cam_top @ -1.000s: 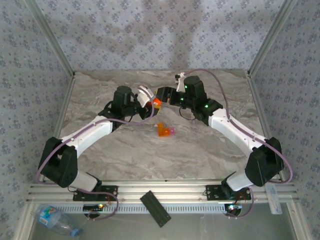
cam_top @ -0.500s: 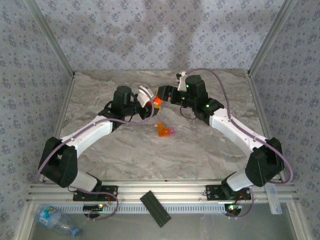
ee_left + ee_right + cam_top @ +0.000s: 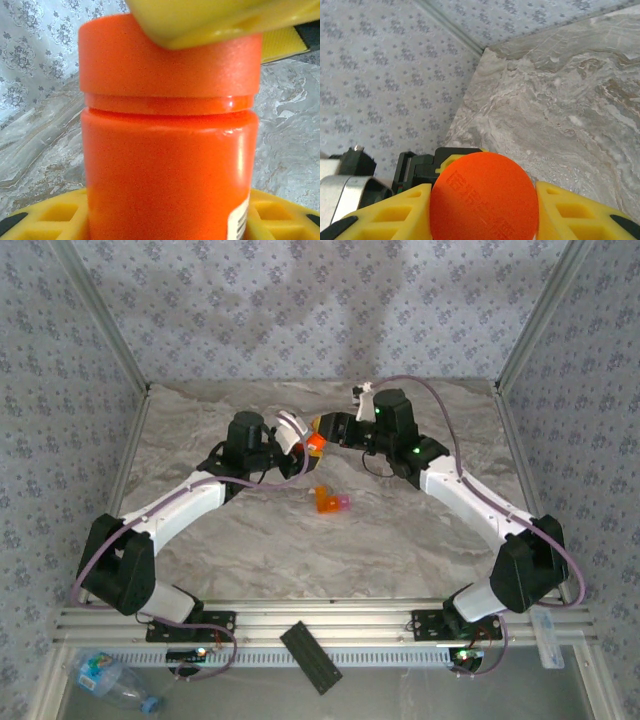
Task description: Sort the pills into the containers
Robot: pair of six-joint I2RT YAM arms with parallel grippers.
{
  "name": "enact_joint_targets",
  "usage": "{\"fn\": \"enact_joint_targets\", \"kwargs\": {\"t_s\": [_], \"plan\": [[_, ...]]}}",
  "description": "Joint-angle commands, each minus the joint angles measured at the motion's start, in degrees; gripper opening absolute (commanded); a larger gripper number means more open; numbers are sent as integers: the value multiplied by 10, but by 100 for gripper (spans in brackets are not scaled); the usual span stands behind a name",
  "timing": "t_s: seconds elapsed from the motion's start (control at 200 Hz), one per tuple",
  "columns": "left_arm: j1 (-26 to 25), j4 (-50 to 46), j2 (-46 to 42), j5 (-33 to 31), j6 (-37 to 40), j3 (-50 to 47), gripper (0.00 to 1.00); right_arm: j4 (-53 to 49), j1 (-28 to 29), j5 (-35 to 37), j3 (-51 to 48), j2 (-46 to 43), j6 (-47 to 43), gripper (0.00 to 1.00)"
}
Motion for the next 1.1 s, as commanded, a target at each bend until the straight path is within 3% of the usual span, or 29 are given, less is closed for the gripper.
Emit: {"fn": "enact_joint_targets", "kwargs": {"t_s": [0.0,0.155,0.33,0.415,0.46,0.61,0.765,0.929,1.094], "plan": [[0,4,-12,55,-2,24,0,17,-19,-100,-5,9,-112,44],[8,-22,-12,132,-22,39,0,-7,-48,-197,-8,17,-254,48],[13,-63,-1,180,-26,60,0,2,-68,-234,-1,26,-245,52],[12,-56,-2,154,-21,53,0,33,-76,-233,-13,7,-196,73],[13,-47,-4,130,-19,46,0,45,-79,-229,-20,-4,-174,79],[13,-25,-6,56,-2,33,0,17,-81,-137,-21,-49,-75,83],[13,-20,2,34,16,32,0,-9,-64,2,-54,-67,75,88],[12,-24,10,38,17,38,0,-8,-22,51,-41,-54,90,88],[11,-22,11,41,16,39,0,-13,6,57,0,-25,85,87]]}}
